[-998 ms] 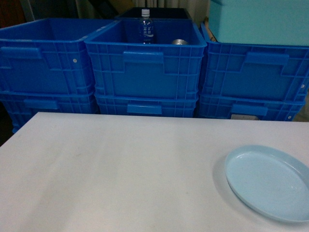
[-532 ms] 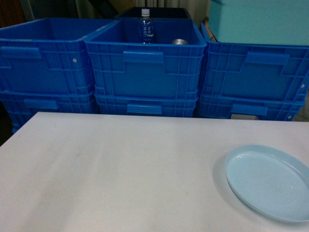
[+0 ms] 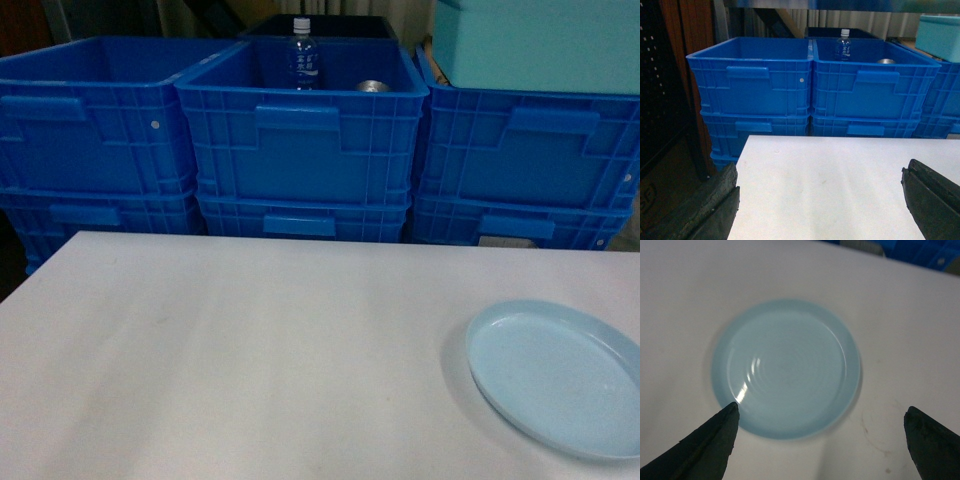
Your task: Place blue tray on left shelf second layer neatly
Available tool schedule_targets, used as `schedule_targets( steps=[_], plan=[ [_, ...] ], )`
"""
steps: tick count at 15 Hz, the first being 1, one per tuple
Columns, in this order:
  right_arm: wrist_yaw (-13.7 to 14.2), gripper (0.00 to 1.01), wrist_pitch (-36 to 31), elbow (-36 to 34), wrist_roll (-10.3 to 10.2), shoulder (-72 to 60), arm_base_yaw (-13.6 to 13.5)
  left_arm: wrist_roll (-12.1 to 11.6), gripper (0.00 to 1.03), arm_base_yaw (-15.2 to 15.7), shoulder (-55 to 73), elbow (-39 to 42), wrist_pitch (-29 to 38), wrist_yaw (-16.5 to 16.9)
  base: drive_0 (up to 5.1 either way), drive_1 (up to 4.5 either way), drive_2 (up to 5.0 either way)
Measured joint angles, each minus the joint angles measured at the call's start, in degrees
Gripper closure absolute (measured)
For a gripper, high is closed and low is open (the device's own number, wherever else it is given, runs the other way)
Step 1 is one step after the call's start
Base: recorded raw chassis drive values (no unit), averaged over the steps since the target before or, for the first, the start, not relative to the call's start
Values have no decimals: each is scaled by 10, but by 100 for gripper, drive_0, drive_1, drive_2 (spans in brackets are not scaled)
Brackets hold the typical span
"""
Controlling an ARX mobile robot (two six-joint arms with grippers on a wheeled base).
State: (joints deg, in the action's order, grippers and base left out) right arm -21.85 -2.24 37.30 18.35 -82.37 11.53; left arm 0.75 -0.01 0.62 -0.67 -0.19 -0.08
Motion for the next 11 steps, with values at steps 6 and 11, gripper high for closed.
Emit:
schedule_targets(
  steps=[6, 11],
  plan=[
    [99, 3, -97, 134, -57, -295, -45, 0, 5, 0, 0, 0, 0, 0, 0, 0, 0],
    [114, 3, -149, 136, -89, -380, -27, 0, 5, 0, 0, 0, 0, 0, 0, 0, 0]
  ],
)
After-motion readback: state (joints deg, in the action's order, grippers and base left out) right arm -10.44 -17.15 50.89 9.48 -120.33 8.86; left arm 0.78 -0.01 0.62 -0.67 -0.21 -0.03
